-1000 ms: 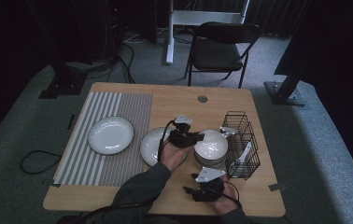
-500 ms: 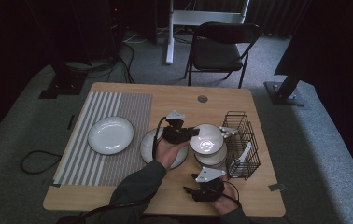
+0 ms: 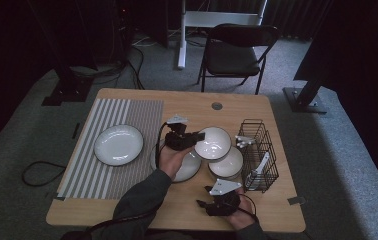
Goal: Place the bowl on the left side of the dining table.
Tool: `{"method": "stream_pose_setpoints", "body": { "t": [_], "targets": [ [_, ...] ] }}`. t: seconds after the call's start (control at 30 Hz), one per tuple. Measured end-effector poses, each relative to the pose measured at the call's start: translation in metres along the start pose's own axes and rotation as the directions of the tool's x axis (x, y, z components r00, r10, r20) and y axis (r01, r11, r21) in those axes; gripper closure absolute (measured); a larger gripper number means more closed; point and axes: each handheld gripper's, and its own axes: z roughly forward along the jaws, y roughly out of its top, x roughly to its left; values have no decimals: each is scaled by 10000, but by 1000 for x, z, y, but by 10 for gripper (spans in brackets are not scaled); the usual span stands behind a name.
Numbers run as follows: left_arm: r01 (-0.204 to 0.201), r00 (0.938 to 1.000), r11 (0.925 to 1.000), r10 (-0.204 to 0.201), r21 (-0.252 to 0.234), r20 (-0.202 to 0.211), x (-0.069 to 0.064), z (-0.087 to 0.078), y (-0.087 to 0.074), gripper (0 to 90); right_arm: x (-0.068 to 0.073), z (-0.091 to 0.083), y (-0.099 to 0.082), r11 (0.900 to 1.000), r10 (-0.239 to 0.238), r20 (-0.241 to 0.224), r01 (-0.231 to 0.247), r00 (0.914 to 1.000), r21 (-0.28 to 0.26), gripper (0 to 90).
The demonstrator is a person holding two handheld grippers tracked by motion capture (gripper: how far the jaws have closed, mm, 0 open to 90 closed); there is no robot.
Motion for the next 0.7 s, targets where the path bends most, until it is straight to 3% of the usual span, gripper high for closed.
{"method": "stream_pose_setpoints", "body": {
  "t": [0.7],
  "targets": [
    [558, 9974, 9976, -576, -407, -439, 29, -23, -3, 814, 0, 0, 0, 10000, 5, -3, -5, 10000, 1, 413]
  ]
}}
